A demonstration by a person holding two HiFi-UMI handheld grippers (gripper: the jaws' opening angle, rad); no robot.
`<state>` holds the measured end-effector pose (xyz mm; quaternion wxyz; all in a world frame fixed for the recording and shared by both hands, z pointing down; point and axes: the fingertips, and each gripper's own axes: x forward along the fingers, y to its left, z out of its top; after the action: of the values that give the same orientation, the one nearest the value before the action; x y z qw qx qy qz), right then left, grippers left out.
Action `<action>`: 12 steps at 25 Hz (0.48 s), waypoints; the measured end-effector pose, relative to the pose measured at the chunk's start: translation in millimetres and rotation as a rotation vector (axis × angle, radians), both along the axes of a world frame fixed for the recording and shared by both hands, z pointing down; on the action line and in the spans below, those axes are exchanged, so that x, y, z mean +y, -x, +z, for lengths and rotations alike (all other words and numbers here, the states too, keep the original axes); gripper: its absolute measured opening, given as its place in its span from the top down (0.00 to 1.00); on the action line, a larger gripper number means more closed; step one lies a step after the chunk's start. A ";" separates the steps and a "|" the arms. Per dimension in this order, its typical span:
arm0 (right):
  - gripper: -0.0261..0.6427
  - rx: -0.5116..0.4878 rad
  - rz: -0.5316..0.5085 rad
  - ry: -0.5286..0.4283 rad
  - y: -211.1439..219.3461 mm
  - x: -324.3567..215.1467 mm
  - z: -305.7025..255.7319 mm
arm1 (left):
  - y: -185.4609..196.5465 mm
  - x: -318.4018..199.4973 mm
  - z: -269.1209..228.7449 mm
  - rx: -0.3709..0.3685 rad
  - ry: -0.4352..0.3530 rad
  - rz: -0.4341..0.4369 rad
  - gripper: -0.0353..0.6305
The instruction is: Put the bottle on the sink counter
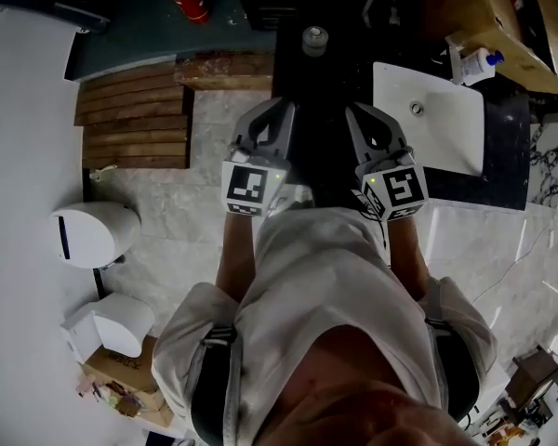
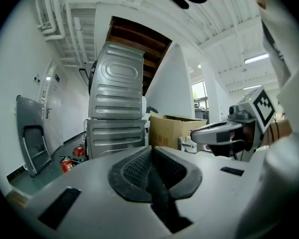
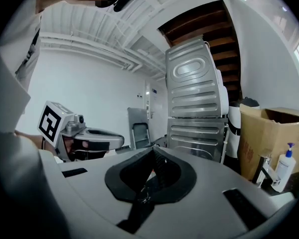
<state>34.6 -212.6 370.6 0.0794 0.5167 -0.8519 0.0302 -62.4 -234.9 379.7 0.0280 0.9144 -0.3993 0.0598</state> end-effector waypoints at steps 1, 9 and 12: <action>0.97 -0.004 0.002 0.007 0.6 1.8 1.1 | 0.9 1.3 1.4 -0.001 0.004 0.000 0.92; 0.96 -0.007 -0.002 0.008 4.3 5.2 -0.2 | 3.2 0.5 0.4 -0.014 -0.004 -0.004 0.92; 0.97 -0.007 0.004 0.009 1.9 5.8 0.7 | 1.9 1.2 1.2 -0.014 -0.001 -0.004 0.92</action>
<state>32.7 -206.8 371.3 0.0787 0.5179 -0.8510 0.0362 -64.3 -233.6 380.9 0.0249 0.9133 -0.4012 0.0657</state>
